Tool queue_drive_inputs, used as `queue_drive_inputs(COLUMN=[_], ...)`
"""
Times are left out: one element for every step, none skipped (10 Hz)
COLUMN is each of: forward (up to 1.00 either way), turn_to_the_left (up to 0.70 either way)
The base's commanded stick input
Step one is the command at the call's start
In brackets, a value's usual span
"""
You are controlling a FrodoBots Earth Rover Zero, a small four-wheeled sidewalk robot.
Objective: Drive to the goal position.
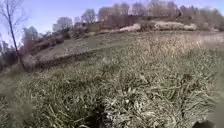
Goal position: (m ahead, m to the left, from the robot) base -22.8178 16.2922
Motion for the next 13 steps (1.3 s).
queue_drive_inputs(forward=[-0.45,-0.61,-0.7,-0.7,-0.7,-0.7,-0.7,-0.7,-0.7,-0.7,-0.7,-0.7,-0.7], turn_to_the_left=[0.27,0.19,0.14,0.14,0.14,0.14,0.14,0.14,0.14,0.14,0.14,0.14,0.14])
